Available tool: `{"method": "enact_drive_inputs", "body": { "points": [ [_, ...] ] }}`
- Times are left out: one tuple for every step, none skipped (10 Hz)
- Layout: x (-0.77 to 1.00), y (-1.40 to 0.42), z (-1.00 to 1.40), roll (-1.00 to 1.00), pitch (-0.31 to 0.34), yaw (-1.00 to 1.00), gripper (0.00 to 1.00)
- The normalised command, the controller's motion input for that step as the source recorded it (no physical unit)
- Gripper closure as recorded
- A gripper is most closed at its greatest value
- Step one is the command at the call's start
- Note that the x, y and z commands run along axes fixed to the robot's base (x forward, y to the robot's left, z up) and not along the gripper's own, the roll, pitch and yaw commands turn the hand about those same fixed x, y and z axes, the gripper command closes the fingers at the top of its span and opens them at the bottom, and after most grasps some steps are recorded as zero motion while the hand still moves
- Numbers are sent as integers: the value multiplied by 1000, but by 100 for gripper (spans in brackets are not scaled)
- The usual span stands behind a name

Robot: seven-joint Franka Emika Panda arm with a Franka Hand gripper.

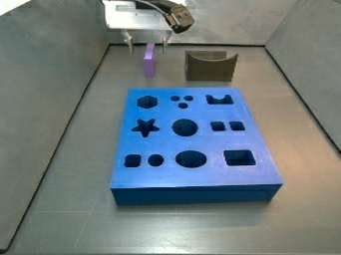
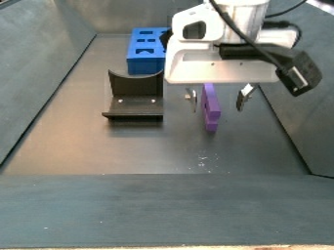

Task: Pick up the double-square object. Move up. Place the double-square object on the fixture. Regrasp the double-square object. Move to above the board. Insert the double-square object.
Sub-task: Pick up the double-square object.

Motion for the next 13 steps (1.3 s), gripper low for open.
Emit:
{"method": "enact_drive_inputs", "body": {
  "points": [
    [0, 0, -931, -46, -309, 0, 0],
    [-29, 0, -937, 0, -331, 0, 0],
    [-57, 0, -931, 0, -343, 0, 0],
    [-46, 0, -929, 0, -343, 0, 0],
    [-37, 123, 0, -214, -129, 0, 0],
    [0, 0, 0, 0, 0, 0, 100],
    [0, 0, 0, 0, 0, 0, 100],
    [0, 0, 0, 0, 0, 0, 100],
    [0, 0, 0, 0, 0, 0, 100],
    [0, 0, 0, 0, 0, 0, 100],
    [0, 0, 0, 0, 0, 0, 100],
    [0, 0, 0, 0, 0, 0, 100],
    [0, 0, 0, 0, 0, 0, 100]
  ]
}}
